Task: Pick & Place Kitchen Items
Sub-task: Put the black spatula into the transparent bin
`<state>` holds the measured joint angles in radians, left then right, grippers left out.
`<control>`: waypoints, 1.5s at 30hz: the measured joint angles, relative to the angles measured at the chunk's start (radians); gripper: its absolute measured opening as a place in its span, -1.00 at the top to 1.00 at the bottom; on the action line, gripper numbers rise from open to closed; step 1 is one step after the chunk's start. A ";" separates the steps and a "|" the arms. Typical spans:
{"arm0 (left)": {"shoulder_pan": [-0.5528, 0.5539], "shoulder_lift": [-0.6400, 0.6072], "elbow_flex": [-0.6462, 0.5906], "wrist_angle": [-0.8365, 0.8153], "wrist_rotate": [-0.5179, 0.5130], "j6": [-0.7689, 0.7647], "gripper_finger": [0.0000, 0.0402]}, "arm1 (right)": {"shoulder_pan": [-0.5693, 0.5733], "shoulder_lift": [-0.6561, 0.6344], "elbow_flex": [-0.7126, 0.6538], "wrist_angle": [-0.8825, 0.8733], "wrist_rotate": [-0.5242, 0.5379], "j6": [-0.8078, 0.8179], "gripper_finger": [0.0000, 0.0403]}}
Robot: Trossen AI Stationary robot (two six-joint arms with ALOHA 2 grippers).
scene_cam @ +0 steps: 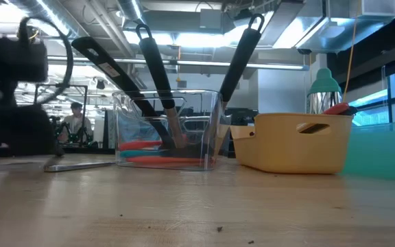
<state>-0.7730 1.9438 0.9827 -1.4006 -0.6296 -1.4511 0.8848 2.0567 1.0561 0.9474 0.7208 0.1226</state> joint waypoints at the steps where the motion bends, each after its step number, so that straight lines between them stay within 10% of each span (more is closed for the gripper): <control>1: -0.003 -0.001 0.018 -0.041 -0.005 -0.013 0.97 | 0.000 0.000 0.000 0.000 0.000 0.000 -0.31; 15: -0.055 -0.058 0.294 -0.165 -0.314 -0.065 0.98 | -0.001 0.000 0.000 0.000 -0.003 0.049 -0.31; 45: 0.113 -0.059 0.745 -0.172 -0.630 0.553 0.99 | -0.002 0.000 0.000 -0.006 -0.023 0.075 -0.31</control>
<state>-0.6603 1.8847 1.7277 -1.5721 -1.2599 -0.8978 0.8829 2.0567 1.0561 0.9413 0.6979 0.1974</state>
